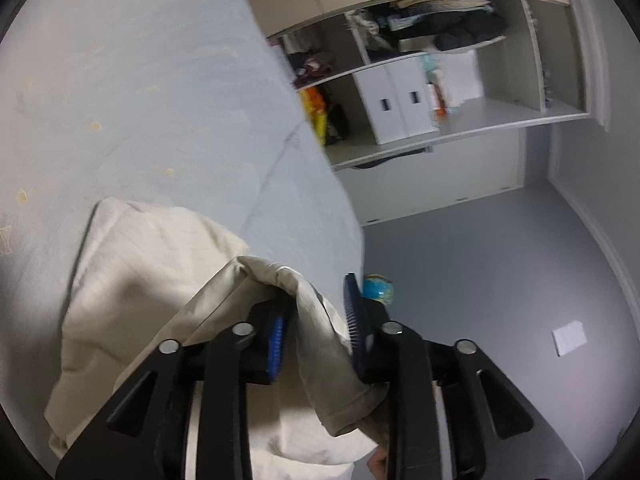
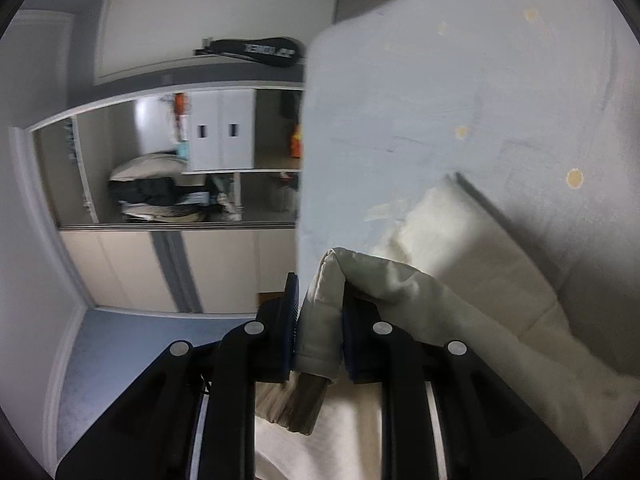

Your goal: Fold large clothes

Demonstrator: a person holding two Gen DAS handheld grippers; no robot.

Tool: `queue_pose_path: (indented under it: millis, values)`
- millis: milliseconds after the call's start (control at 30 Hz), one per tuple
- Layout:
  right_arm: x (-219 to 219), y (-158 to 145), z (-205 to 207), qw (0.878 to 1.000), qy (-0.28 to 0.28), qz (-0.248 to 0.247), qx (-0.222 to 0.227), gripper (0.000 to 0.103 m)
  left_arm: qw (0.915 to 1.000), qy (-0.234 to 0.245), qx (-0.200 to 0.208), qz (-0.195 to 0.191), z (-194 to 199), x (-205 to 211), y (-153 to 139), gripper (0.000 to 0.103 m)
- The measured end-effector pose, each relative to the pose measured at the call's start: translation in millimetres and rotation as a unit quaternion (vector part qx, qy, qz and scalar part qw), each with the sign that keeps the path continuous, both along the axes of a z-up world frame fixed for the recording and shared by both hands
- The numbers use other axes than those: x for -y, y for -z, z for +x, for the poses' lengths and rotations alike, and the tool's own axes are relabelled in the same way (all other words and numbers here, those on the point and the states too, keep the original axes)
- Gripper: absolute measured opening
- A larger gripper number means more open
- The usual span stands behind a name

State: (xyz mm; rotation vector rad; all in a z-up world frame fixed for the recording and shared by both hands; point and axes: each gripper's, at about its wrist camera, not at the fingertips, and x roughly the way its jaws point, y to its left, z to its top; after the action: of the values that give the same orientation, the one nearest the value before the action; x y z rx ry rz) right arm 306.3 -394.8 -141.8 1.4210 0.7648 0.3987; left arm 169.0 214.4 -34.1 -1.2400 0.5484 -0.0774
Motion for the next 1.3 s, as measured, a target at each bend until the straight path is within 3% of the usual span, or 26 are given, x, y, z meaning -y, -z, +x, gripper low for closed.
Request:
queue_pose_path:
  millis: [133, 200, 233, 300, 333, 433, 567, 633, 733, 800, 867, 967, 1067, 1167, 1233, 1300]
  values:
    - [-11.6, 28.6, 10.0, 0.999, -0.002, 0.005, -0.041, 0.019, 0.9994, 0.002, -0.033, -0.012, 5.4, -7.0, 18.3, 0.037]
    - [-14.5, 32.9, 13.0, 0.999, -0.004, 0.005, -0.050, 0.024, 0.9982, -0.003, -0.040, -0.043, 2.6, -11.5, 26.4, 0.063]
    - [-15.1, 32.0, 13.1, 0.999, -0.004, 0.007, -0.050, 0.032, 0.9978, -0.013, -0.035, -0.054, -1.3, -13.8, 26.6, 0.074]
    - [-14.1, 25.0, 12.5, 0.999, 0.002, 0.016, -0.045, 0.048, 0.9974, -0.030, -0.027, -0.060, -9.4, -17.8, 21.2, 0.080]
    - [-11.6, 20.3, 10.8, 0.999, 0.006, 0.019, -0.041, 0.056, 0.9976, -0.039, -0.025, -0.052, -12.3, -19.4, 17.5, 0.091]
    - [-4.4, -1.4, 5.3, 0.999, 0.027, 0.022, -0.015, 0.060, 0.9981, -0.057, 0.008, -0.024, -24.3, -23.3, -3.1, 0.093]
    - [-8.6, -37.2, 1.5, 0.999, 0.013, -0.001, 0.040, 0.061, 0.9977, -0.059, 0.010, 0.033, -23.5, -12.0, -24.4, 0.093]
    - [-22.0, -57.4, -1.7, 0.997, -0.013, -0.034, 0.068, 0.061, 0.9958, -0.034, 0.004, 0.085, -14.6, 9.4, -36.7, 0.093]
    - [-55.0, -78.2, -10.0, 0.989, -0.076, -0.099, 0.081, 0.061, 0.9827, 0.011, 0.011, 0.185, 0.3, 54.7, -56.7, 0.091]
    - [-84.0, -90.1, -16.6, 0.976, -0.123, -0.161, 0.082, 0.061, 0.9665, 0.048, 0.016, 0.251, 10.1, 90.8, -67.3, 0.091]
    - [-116.8, -101.3, -26.1, 0.954, -0.165, -0.235, 0.089, 0.061, 0.9506, 0.087, 0.022, 0.297, 17.2, 122.9, -70.6, 0.091]
    - [-164.4, -109.0, -45.7, 0.910, -0.212, -0.341, 0.104, 0.061, 0.9294, 0.130, 0.015, 0.345, 24.9, 161.5, -64.1, 0.089]
    - [-192.8, -109.7, -59.1, 0.869, -0.229, -0.421, 0.123, 0.061, 0.9146, 0.152, -0.002, 0.374, 31.0, 183.1, -53.1, 0.087]
    - [-218.0, -103.8, -63.6, 0.819, -0.244, -0.500, 0.142, 0.061, 0.8943, 0.160, -0.047, 0.415, 39.0, 193.2, -35.9, 0.087]
    - [-224.1, -95.7, -60.9, 0.805, -0.248, -0.520, 0.143, 0.062, 0.8877, 0.159, -0.082, 0.424, 45.0, 192.6, -23.5, 0.087]
    - [-229.7, -88.0, -58.1, 0.794, -0.253, -0.534, 0.143, 0.064, 0.8879, 0.156, -0.108, 0.419, 46.5, 184.7, -10.4, 0.087]
